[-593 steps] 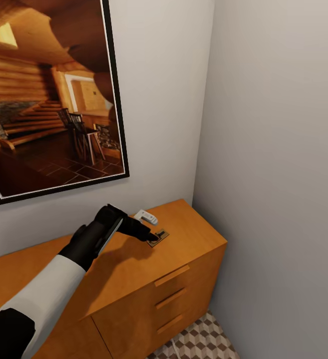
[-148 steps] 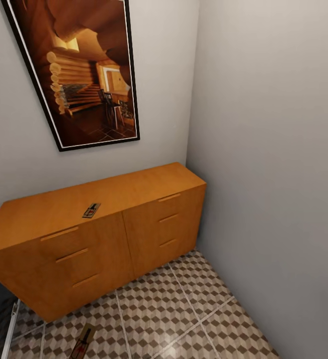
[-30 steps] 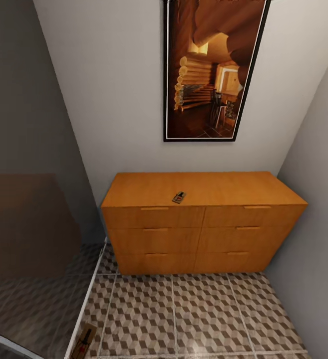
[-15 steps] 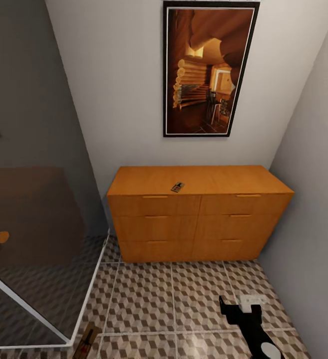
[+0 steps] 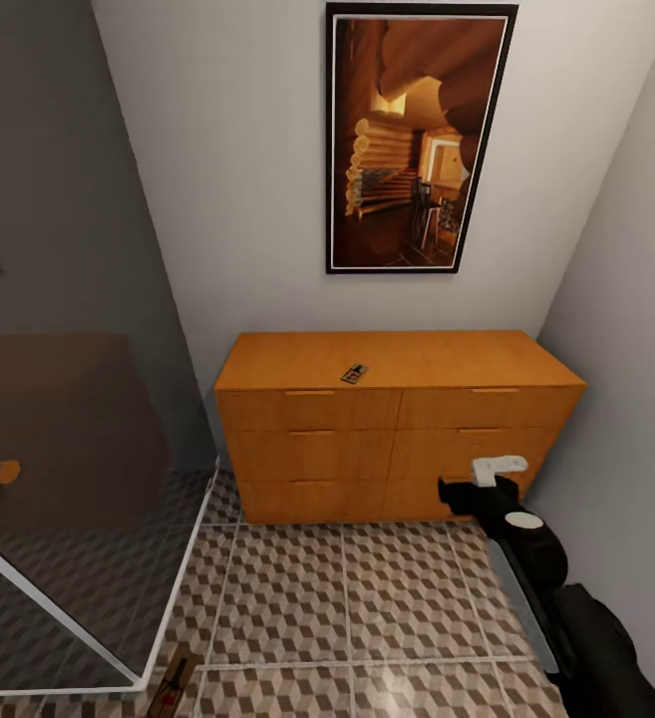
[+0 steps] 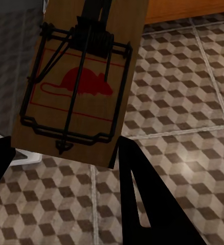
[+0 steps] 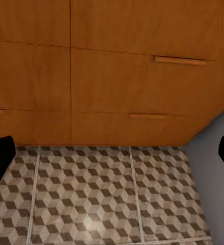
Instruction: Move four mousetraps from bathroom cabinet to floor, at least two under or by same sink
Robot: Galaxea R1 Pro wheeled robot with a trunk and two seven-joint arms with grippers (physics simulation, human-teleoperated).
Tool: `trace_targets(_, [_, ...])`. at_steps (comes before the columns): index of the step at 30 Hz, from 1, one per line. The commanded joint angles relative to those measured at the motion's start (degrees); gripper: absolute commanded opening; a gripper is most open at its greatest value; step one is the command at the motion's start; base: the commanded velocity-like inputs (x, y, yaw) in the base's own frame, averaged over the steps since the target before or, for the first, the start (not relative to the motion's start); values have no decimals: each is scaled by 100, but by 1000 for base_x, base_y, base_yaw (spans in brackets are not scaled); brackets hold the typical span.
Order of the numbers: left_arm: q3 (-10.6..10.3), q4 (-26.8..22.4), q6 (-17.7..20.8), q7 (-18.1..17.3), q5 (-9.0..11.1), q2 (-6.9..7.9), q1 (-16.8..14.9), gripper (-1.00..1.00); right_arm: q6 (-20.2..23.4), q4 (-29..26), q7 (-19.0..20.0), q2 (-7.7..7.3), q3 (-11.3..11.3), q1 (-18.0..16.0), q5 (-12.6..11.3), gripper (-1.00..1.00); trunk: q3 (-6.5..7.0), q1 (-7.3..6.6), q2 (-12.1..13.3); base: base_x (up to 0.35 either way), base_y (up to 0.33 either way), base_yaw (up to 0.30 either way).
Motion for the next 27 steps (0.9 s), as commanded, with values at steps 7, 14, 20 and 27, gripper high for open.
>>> trace_targets(7, [-46, 10, -13, 34, -6, -10, -4, -100, 962, 551, -136, 6, 11, -1855, -69, 100, -7, 0, -4, 0, 0, 0])
trace_targets(14, [-47, 10, -10, 31, -6, -12, -4, -100, 1048, 2141, -151, 44, 11, -3250, -107, 100, -7, 0, -4, 130, 0, 0])
trace_targets(20, [-47, 10, -9, 28, -6, -37, -4, -100, 1051, 2566, -142, 80, 11, -3467, -120, 100, -7, 0, -4, 304, 0, 0])
trace_targets(27, [-46, 10, 54, 28, -6, -74, -4, -100, 1051, 2630, -141, 298, 19, -3498, -141, 100, -7, 0, -4, 327, 5, 0])
